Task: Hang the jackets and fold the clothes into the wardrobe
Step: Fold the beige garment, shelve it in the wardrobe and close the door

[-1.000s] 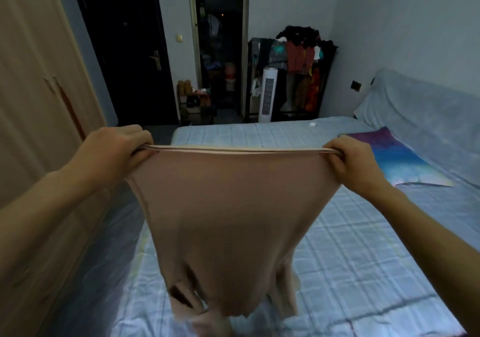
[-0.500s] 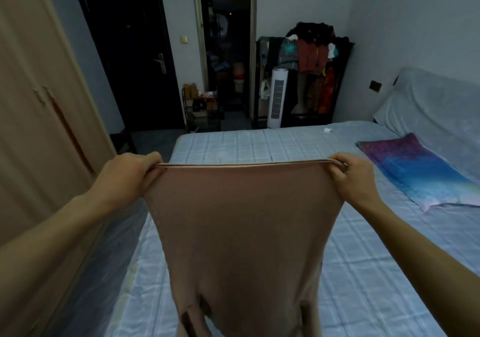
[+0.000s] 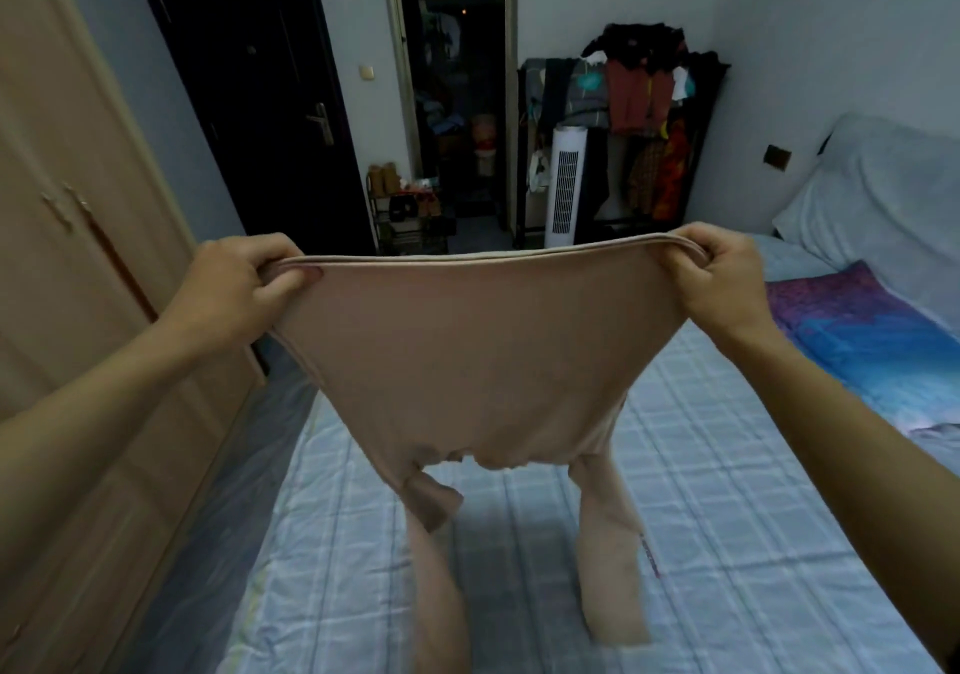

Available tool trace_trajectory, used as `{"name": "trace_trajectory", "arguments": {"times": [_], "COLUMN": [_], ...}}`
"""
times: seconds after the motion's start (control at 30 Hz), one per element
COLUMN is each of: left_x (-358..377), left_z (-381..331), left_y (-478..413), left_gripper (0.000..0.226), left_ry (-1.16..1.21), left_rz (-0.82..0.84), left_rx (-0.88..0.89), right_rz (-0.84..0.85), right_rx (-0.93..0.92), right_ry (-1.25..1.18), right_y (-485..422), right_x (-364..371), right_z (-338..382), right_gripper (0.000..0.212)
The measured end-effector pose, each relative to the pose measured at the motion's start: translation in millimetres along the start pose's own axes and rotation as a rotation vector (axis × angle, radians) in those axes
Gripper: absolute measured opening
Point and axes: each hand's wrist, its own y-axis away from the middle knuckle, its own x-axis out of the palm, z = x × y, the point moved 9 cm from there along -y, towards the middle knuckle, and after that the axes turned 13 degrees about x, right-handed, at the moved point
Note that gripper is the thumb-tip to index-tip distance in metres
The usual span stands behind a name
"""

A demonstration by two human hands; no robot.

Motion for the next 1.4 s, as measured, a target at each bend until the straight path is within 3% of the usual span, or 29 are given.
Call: {"name": "trace_trajectory", "arguments": {"times": [0.23,0.33,0.47,0.57,0.7,0.77,0.87,0.93,1.07,1.17,1.27,1.4], "left_x": [-7,-8,-2,19,70,86,91,85,78,74,67,56], "left_z": [-13,-9,0,14,60,74,69,46,-19,-55,-73,-85], "left_y": [27,42,57,66,74,72,64,63,56,54,64,75], "left_gripper": [0.022,0.044,0.058,0.055,0.034,0.028,0.013,0.015,0.031,0.023,0.011,0.027], "left_ry": [0.568,0.732,0.98,1.084,0.986,0.909,0.812,0.753,0.758,0.78,0.829,0.888], "left_rz": [0.181,0.26,0.31,0.326,0.077,-0.104,-0.245,-0.253,-0.194,-0.174,-0.171,-0.092], "left_rx": [-0.134,-0.183,-0.336,-0.543,-0.971,-1.077,-1.061,-0.971,-0.721,-0.58,-0.526,-0.519], "right_rz": [0.222,0.349,0.52,0.615,0.448,0.33,0.194,0.201,0.332,0.388,0.421,0.613], "right_rx": [0.025,0.075,0.286,0.526,0.837,0.916,0.884,0.787,0.577,0.459,0.418,0.329], "right_ry": [-0.064,-0.11,-0.228,-0.221,-0.157,-0.197,-0.29,-0.246,-0.291,-0.314,-0.37,-0.4], "right_y": [19,29,39,45,40,39,50,68,112,138,153,171], "right_x": [1,4,21,51,103,128,155,166,189,195,189,187], "right_z": [25,32,26,8,-41,-59,-49,-20,41,75,92,116], "right_gripper": [0.011,0.008,0.024,0.011,0.019,0.031,0.02,0.02,0.026,0.023,0.02,0.015]}}
